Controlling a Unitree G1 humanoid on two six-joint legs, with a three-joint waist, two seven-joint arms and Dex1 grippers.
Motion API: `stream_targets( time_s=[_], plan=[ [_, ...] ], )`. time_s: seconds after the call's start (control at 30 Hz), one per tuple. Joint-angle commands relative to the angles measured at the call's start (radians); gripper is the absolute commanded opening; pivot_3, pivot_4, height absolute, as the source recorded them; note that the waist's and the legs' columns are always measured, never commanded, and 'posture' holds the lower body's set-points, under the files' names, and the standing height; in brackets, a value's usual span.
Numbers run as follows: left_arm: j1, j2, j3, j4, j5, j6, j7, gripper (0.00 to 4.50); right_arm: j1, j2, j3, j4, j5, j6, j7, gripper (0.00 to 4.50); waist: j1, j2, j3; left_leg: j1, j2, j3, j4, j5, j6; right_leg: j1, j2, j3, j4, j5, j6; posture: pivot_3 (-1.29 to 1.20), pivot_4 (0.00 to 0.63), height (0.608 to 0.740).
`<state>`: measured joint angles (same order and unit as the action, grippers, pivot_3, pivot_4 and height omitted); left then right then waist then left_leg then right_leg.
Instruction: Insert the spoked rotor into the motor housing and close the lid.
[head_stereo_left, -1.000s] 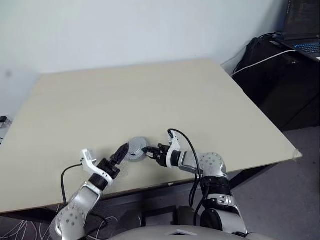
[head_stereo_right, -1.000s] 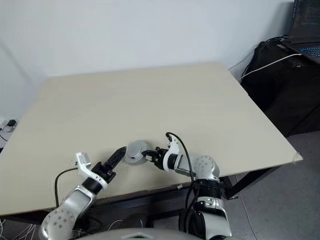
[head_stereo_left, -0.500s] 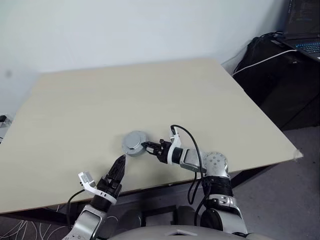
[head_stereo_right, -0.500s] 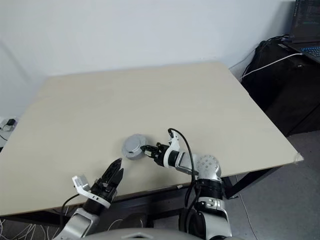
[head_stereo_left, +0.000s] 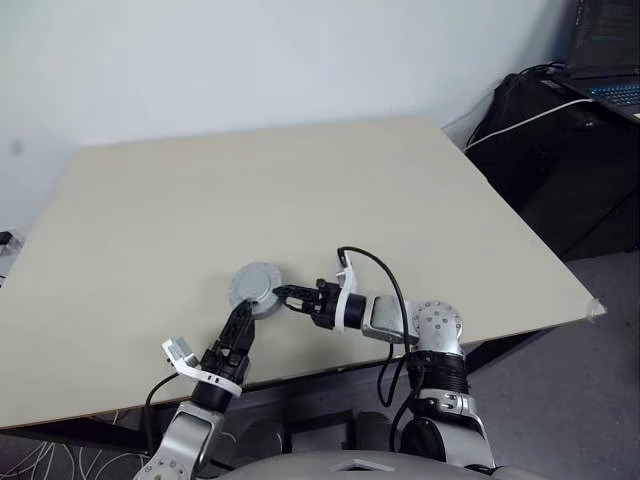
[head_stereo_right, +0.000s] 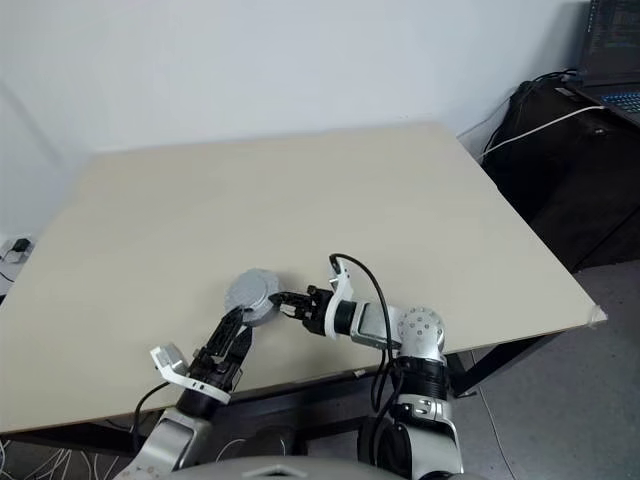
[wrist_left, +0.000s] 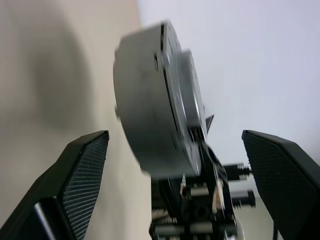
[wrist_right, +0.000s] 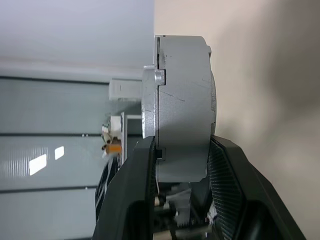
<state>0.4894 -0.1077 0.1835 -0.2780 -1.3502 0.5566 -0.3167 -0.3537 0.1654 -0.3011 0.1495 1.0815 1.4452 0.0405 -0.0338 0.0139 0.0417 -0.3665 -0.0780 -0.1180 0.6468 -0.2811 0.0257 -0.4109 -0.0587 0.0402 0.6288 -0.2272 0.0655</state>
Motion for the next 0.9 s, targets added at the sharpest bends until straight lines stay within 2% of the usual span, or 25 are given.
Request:
stream_targets(
  time_s=[0.03,0.53,0.57,0.63,0.77,0.9],
  plan=[
    [-0.071,-0.076,-0.01,0.001,-0.026,-0.041,-0.02,4.5,0.038,0.097,0.025,-0.049,0.066,0.043,0.011,1.21,0.0,0.0,0.0,0.0,0.0,0.0,0.0,0.0,0.0,0.0,0.0,0.0,0.0,0.0,0.0,0.0,0.0,0.74],
    [-0.076,-0.051,-0.054,0.03,-0.096,-0.05,0.0,4.5,0.031,0.102,0.011,-0.04,0.062,0.082,0.005,1.21,-0.001,0.0,0.0,0.001,0.0,0.001,0.001,0.0,0.001,0.001,0.001,0.001,0.0,0.003,0.004,0.0,0.0,0.74],
    [-0.074,-0.052,-0.054,0.03,-0.099,-0.054,0.001,4.13,0.031,0.102,0.01,-0.04,0.062,0.083,0.005,1.21,-0.001,0.0,0.0,0.001,0.0,0.001,0.001,0.0,0.001,0.001,0.001,0.001,0.0,0.003,0.004,0.0,0.0,0.74],
    [-0.071,-0.057,-0.053,0.029,-0.104,-0.062,0.001,3.68,0.031,0.103,0.007,-0.038,0.062,0.081,0.003,1.21,0.0,0.0,-0.001,0.001,0.0,0.001,0.001,0.0,0.001,0.001,0.001,0.001,0.0,0.003,0.004,0.0,0.0,0.74],
    [-0.066,-0.063,-0.054,0.029,-0.112,-0.074,0.001,2.36,0.031,0.1,0.007,-0.034,0.07,0.08,-0.003,1.21,0.0,0.0,-0.001,0.001,0.0,0.001,0.002,0.0,0.001,0.001,0.001,0.001,0.0,0.003,0.003,0.0,0.0,0.74],
    [-0.062,-0.063,-0.061,0.029,-0.122,-0.091,-0.001,2.23,0.03,0.098,0.008,-0.03,0.077,0.079,-0.007,1.21,0.0,0.0,-0.002,0.002,0.0,0.002,0.002,0.0,0.001,0.002,0.001,0.001,0.0,0.003,0.003,0.0,0.0,0.74]
  ],
)
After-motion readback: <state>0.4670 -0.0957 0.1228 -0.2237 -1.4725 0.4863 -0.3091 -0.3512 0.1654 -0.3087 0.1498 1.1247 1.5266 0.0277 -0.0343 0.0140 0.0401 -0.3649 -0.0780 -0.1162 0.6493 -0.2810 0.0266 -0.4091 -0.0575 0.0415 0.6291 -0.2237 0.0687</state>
